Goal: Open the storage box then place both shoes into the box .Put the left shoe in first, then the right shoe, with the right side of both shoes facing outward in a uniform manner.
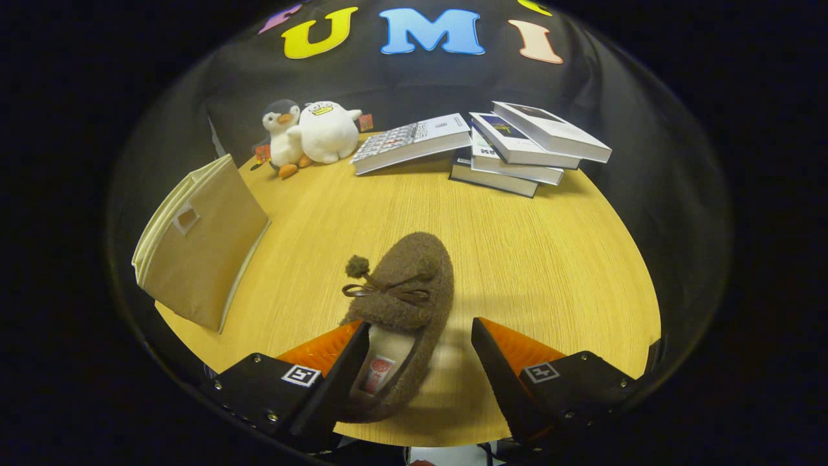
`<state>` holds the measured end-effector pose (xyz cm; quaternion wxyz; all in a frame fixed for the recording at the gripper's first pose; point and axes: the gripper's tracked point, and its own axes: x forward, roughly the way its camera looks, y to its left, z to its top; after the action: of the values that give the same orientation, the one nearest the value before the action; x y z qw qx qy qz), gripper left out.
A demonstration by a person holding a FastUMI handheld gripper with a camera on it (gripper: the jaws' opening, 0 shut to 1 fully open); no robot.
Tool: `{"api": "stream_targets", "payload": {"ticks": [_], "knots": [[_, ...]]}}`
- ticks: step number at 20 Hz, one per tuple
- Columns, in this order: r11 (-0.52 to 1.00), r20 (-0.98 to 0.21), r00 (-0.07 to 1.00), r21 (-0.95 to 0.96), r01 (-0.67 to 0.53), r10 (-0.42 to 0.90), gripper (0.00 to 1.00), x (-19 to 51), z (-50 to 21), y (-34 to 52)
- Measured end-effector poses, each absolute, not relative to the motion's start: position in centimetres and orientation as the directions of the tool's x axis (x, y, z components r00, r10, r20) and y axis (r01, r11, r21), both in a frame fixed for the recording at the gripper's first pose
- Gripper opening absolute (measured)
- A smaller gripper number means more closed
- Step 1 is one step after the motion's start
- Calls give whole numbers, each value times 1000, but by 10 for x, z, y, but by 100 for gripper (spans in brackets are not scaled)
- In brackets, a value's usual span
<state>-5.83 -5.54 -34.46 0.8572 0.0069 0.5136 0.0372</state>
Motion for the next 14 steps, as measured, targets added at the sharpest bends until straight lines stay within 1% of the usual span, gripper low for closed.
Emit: {"api": "stream_targets", "payload": {"ticks": [3, 4, 6, 7, 8, 9, 11, 14], "knots": [[998, -903, 425, 60, -25, 65, 98, -62, -366, -61], [996, -907, 413, 88, -10, 84, 96, -64, -368, -56], [989, -909, 401, 141, 36, 115, 78, -61, -371, -47], [990, -913, 399, 125, 58, 92, 55, -59, -373, -50], [992, -918, 391, 107, 70, 72, 42, -60, -374, -53], [991, -919, 392, 89, 99, 43, 23, -58, -373, -59], [979, -932, 360, 117, 170, 48, 4, -60, -369, -55], [945, -930, 354, 199, 260, 98, 5, -55, -356, -41]]}}
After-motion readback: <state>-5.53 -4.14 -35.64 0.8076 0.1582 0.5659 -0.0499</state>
